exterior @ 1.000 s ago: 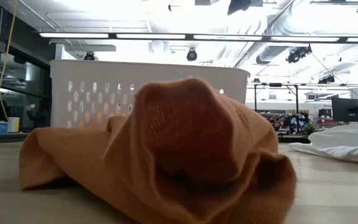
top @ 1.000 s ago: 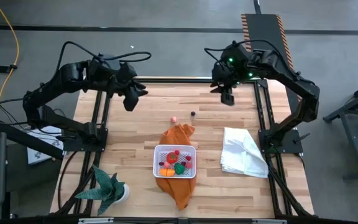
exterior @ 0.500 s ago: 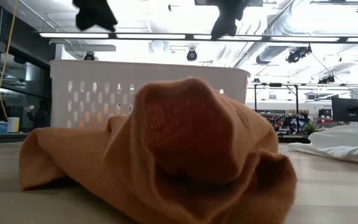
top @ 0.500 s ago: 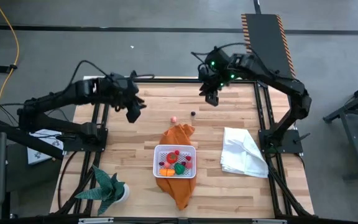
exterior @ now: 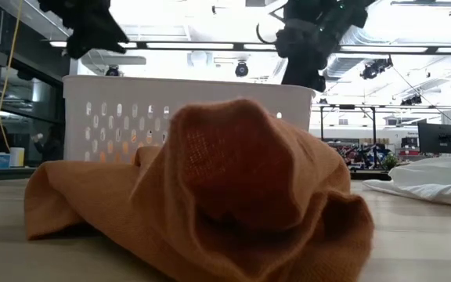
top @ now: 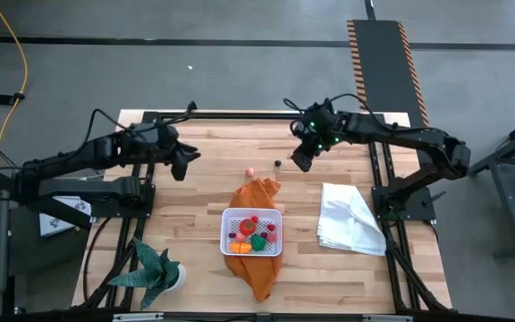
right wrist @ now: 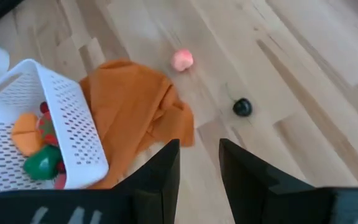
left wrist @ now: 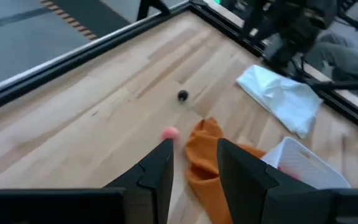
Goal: Pick and placing Produce into tupperware
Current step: Put the black berry into the white basket
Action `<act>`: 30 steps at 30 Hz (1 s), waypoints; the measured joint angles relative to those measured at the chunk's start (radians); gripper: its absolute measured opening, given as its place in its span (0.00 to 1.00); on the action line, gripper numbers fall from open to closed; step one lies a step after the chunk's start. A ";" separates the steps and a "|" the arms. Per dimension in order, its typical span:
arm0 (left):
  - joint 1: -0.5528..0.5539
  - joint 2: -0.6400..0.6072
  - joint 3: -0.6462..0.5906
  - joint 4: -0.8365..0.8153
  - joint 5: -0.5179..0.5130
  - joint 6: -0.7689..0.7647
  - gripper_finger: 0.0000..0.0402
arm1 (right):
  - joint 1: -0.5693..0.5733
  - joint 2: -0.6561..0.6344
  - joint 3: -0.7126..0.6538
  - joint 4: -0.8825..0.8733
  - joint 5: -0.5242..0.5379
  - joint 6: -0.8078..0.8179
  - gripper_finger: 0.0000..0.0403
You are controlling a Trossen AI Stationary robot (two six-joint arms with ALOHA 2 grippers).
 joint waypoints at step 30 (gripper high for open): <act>0.000 -0.016 -0.205 0.231 0.002 -0.237 0.28 | -0.003 0.166 -0.038 0.169 0.184 0.210 0.26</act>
